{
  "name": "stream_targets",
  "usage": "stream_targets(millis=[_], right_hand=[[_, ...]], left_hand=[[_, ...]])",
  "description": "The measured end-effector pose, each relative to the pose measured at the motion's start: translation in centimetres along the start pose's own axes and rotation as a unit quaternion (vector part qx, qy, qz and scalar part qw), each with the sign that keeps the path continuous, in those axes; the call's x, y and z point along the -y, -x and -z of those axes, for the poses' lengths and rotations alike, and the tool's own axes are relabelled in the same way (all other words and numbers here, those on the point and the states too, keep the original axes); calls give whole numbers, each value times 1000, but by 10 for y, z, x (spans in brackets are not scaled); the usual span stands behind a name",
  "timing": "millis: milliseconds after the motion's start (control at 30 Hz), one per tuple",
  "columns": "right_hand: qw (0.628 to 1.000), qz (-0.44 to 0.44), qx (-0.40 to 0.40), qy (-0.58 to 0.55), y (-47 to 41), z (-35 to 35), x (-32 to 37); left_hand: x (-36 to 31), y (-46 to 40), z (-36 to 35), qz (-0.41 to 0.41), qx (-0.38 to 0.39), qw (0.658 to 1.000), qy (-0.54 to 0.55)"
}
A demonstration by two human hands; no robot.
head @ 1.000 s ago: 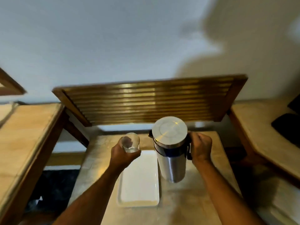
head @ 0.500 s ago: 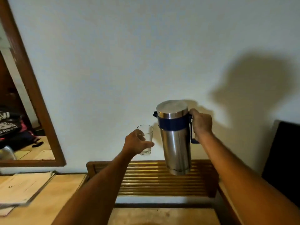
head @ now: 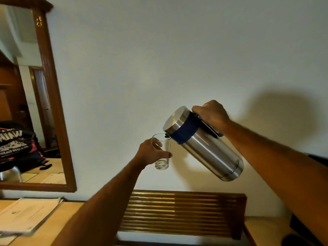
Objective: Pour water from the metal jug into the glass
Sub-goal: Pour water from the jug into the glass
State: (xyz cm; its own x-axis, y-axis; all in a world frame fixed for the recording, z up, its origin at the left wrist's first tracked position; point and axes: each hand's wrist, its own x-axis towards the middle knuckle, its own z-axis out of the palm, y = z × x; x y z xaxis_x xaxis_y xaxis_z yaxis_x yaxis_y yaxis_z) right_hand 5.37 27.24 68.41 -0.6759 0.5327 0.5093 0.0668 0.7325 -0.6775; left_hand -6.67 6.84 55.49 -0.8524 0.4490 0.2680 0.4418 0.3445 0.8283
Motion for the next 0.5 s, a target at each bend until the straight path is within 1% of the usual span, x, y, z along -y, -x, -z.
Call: stream_targets(millis=[133, 233, 433, 500], right_hand=[[997, 41, 61, 39, -10, -4, 20], [991, 46, 108, 57, -20, -10, 33], [982, -24, 183, 34, -35, -22, 38], [979, -31, 197, 31, -39, -25, 38]], left_hand=[[10, 4, 1, 8, 2, 1000, 23], [16, 6, 2, 4, 3, 1000, 31], [24, 2, 16, -2, -5, 1000, 29], [24, 0, 20, 2, -13, 1000, 25]])
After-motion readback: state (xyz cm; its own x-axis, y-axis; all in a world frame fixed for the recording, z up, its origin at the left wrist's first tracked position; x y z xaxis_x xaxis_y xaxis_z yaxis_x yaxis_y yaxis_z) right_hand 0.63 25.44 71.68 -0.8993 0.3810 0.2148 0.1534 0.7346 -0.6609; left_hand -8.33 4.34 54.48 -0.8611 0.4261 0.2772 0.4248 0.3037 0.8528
